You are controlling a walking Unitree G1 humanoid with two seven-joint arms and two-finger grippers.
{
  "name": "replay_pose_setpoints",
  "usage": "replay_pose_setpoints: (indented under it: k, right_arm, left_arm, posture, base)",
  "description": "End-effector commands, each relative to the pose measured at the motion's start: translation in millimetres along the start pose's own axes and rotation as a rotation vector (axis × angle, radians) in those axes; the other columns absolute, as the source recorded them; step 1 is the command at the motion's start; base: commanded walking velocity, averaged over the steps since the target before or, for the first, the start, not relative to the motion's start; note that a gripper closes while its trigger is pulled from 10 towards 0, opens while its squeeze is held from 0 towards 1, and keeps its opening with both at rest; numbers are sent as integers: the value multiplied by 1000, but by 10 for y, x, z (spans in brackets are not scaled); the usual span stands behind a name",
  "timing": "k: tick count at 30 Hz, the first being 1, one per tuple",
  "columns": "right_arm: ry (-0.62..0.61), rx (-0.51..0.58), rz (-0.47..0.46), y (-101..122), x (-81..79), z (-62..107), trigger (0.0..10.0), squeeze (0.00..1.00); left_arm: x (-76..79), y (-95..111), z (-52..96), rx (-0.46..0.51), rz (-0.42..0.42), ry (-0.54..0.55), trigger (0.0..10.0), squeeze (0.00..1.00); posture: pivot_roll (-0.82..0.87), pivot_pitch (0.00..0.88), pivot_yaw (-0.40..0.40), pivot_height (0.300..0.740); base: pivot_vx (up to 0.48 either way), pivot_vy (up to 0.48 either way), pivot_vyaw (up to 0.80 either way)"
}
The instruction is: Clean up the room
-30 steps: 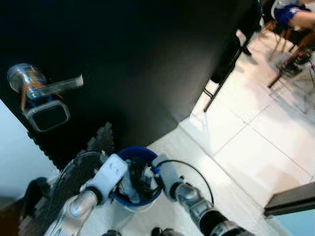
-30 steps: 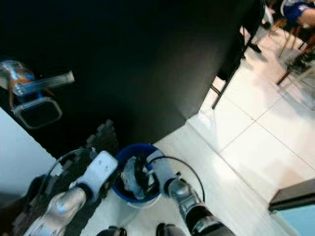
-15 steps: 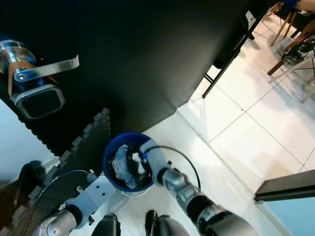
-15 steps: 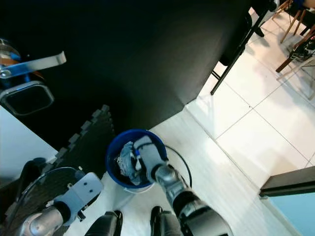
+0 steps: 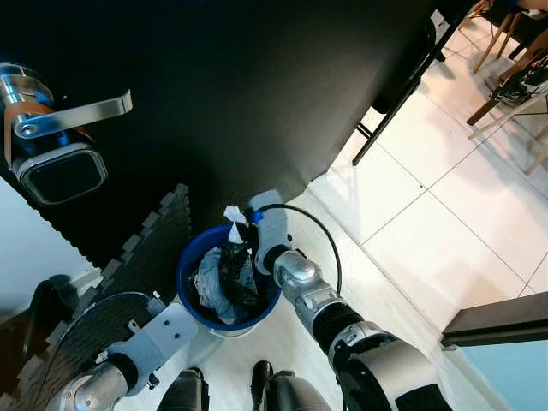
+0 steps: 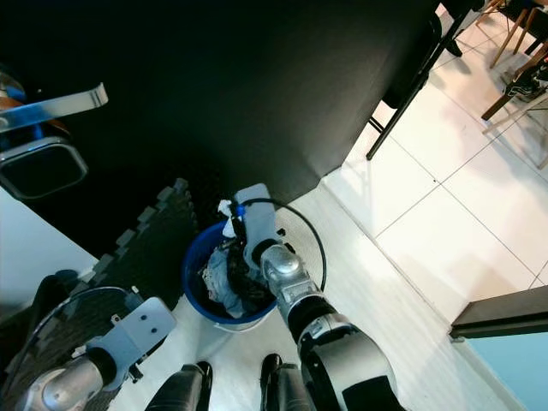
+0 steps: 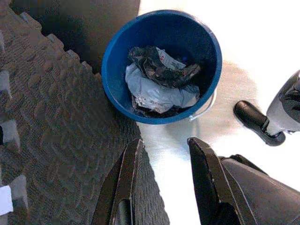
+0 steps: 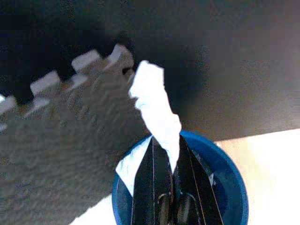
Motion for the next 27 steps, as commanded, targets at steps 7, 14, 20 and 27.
replay_pose_setpoints:
  k: [7, 14, 20, 27]
  right_arm:
    - [-27, 9, -14, -53, 5, 27, 10000, 1000]
    - [-47, 3, 9, -62, 22, 29, 10000, 0]
    - [-112, -49, -5, -247, 149, 129, 10000, 0]
    - [-163, -150, -29, -620, 265, 350, 10000, 0]
  left_arm:
    - [69, -78, 41, -36, -12, -38, 10000, 0]
    - [38, -55, 27, -31, -1, -29, 10000, 0]
    - [-5, 23, -73, 4, 39, -1, 10000, 0]
    - [44, 89, -240, 37, 270, 68, 10000, 0]
  posture:
    - [212, 390, -166, 740]
    - [219, 381, -160, 740]
    - [219, 285, -149, 740]
    - [191, 162, -117, 740]
  base:
    - [0, 0, 0]
    - [0, 0, 0]
    - [0, 0, 0]
    - [0, 0, 0]
Point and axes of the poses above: a point about 5 cm out from each wrist's last joint towards the gripper, its own z axis pointing back from the gripper into the wrist, its own y axis along the axis of the wrist's last joint, x = y × z, the point moved 3 cm from there along -z, pointing out of the wrist towards the gripper, and after that the axes turned 3 degrees about z, right-handed, at the moved point
